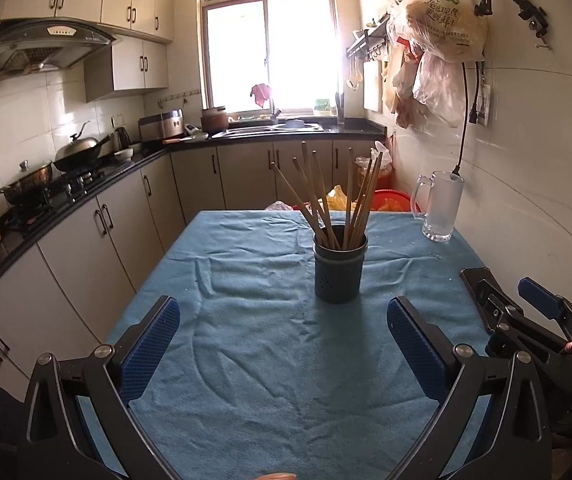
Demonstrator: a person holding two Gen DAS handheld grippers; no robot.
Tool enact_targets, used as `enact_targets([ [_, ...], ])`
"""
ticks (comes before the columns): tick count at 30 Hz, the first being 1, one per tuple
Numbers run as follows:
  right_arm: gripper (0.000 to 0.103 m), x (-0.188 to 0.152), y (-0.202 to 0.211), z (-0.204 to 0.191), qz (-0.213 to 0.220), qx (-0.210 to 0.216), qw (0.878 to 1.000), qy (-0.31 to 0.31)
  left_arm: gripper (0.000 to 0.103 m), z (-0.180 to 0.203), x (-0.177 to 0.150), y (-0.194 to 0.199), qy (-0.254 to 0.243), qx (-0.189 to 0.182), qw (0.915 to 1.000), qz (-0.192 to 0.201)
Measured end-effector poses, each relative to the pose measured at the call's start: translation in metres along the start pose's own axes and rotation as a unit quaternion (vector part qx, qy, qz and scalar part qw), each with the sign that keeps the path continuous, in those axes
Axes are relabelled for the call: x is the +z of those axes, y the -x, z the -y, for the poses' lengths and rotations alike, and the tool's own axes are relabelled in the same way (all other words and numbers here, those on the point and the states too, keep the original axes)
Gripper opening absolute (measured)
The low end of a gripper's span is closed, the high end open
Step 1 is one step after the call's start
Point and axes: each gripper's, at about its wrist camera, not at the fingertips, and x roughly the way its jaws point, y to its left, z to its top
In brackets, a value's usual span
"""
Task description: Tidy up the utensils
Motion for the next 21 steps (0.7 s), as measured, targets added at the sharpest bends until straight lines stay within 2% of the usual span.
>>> enact_targets([
  [21, 0.067, -0.0045, -0.0022, -0.0038, 0.013, -0.017, 1.0, 0.018, 0.103, 0.0052, -0.0054, -0.0096, -0.004, -0.022, 0.9996, -0.018],
])
